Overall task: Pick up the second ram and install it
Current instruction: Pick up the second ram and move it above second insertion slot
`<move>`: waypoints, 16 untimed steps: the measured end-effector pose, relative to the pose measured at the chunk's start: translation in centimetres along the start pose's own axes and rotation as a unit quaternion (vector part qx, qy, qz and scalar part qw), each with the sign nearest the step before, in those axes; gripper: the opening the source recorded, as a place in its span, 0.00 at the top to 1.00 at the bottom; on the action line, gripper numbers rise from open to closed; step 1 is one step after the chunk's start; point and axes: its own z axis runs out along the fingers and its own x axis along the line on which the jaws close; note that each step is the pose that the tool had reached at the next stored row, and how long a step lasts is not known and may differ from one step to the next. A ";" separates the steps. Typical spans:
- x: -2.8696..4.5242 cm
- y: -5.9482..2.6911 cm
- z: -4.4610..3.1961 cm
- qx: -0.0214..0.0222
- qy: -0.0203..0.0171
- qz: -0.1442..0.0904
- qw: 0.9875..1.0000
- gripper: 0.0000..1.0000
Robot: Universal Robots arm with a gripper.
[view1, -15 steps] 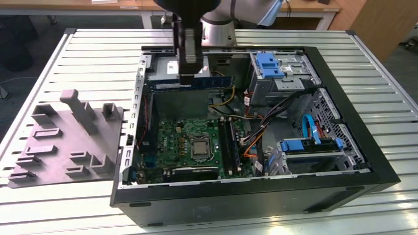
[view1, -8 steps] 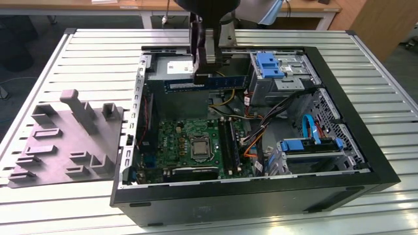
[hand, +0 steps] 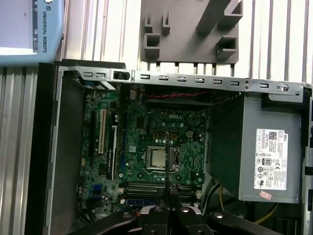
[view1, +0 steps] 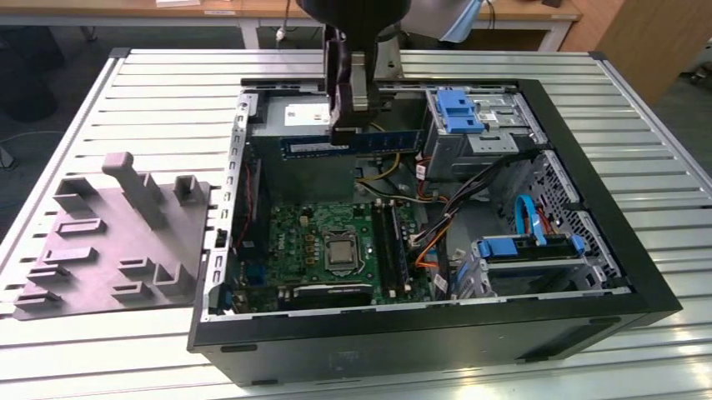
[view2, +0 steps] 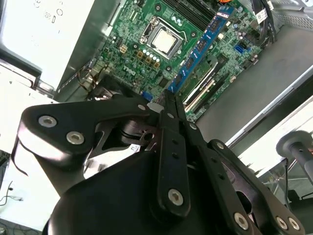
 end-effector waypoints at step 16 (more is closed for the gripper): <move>0.09 -0.33 2.69 0.001 -0.014 0.007 1.000 0.88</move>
